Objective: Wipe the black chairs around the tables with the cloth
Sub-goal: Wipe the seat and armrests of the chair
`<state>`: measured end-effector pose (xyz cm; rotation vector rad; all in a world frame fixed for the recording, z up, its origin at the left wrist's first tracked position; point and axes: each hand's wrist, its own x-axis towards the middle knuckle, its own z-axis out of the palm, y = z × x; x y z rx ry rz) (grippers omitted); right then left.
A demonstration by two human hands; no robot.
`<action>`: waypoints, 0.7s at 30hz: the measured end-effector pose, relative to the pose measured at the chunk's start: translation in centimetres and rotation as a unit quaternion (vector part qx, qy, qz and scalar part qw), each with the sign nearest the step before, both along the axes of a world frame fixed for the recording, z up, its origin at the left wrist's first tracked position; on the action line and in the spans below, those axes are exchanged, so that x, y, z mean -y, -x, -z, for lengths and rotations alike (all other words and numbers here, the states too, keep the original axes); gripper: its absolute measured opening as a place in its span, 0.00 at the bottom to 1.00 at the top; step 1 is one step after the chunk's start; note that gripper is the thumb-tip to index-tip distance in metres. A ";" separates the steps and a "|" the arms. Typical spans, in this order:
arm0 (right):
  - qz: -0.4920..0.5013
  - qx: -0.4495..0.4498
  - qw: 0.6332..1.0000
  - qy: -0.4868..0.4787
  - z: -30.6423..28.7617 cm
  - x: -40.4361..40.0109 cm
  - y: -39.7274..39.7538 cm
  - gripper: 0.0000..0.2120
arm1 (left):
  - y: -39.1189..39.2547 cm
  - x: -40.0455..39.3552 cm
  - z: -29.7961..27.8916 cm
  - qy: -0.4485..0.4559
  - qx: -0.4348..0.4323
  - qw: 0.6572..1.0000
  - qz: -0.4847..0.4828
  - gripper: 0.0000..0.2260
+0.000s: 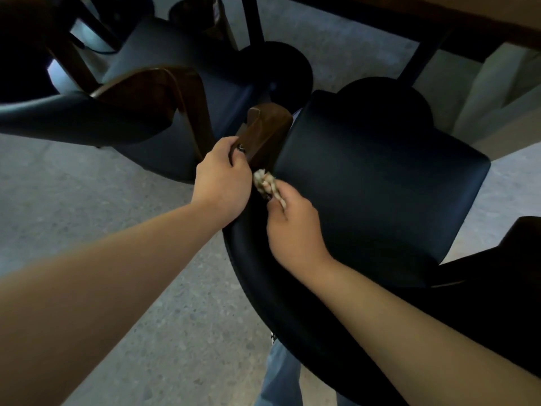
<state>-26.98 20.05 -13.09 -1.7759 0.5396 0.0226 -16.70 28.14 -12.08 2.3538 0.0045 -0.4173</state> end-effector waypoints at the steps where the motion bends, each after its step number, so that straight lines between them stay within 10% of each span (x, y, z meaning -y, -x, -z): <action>1: -0.013 0.008 1.000 -0.006 -0.7 -0.2 1.0 0.17 | 0.0 0.0 0.0 0.006 -0.002 1.000 -0.001 0.15; 9: -0.195 0.023 0.980 0.039 -2.7 -0.7 6.8 0.25 | -0.2 -0.1 0.2 0.012 -0.006 1.000 -0.006 0.15; 21: -0.053 -0.060 0.997 0.017 -2.4 -0.9 4.9 0.16 | 0.0 0.0 0.1 0.010 -0.002 1.000 -0.001 0.14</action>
